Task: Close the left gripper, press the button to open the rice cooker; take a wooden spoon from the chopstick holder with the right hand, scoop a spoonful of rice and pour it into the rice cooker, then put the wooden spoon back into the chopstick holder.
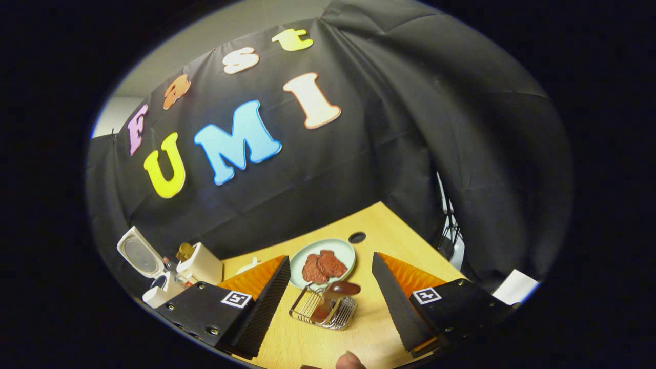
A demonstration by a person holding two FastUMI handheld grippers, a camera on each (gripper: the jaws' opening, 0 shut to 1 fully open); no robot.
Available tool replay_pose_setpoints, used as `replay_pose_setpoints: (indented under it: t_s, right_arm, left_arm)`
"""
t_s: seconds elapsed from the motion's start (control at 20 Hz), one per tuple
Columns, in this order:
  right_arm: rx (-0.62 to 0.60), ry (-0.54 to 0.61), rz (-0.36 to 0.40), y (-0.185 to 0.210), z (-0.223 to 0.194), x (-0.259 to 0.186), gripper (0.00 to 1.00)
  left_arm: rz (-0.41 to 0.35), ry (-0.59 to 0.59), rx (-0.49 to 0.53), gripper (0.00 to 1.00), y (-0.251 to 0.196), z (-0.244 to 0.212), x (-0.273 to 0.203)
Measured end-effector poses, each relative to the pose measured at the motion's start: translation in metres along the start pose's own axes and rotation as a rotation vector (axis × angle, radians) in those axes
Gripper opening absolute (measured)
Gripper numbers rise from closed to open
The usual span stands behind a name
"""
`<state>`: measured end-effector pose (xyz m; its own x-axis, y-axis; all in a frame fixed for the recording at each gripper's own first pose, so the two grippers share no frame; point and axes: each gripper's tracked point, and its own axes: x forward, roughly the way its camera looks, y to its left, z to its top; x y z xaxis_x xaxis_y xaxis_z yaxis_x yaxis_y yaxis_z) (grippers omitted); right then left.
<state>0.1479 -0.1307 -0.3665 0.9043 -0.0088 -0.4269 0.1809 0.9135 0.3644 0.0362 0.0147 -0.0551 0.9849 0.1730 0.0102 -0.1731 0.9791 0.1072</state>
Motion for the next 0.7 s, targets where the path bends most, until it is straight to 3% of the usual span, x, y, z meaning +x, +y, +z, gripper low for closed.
replay_pose_setpoints:
  t_s: [0.15,0.25,0.35,0.4,0.5,0.65,0.7]
  right_arm:
    - [0.016,0.015,-0.019,-0.007,-0.016,0.022,0.94]
    - [0.049,0.031,-0.009,-0.008,-0.023,0.031,0.83]
    - [0.069,0.049,0.010,-0.006,-0.032,0.043,0.83]
    - [0.065,0.042,-0.018,-0.011,-0.036,0.041,0.83]
    - [0.102,0.037,-0.022,-0.014,-0.031,0.048,0.36]
    - [0.133,0.057,-0.048,-0.013,-0.029,0.052,0.39]
    - [0.149,0.064,-0.039,-0.008,-0.032,0.056,0.31]
  left_arm:
    - [0.010,0.003,-0.005,0.96,0.000,0.001,0.002]
    - [0.021,0.017,-0.007,0.96,0.002,-0.002,0.001]
    - [0.029,0.030,-0.009,0.96,0.003,-0.006,0.000]
    - [0.028,0.035,-0.004,0.96,0.001,-0.006,0.000]
    - [0.025,0.035,0.012,0.96,-0.001,-0.004,-0.001]
    - [0.036,0.017,0.004,0.96,0.003,0.002,-0.003]
    - [0.043,0.018,0.003,0.96,0.008,0.001,-0.004]
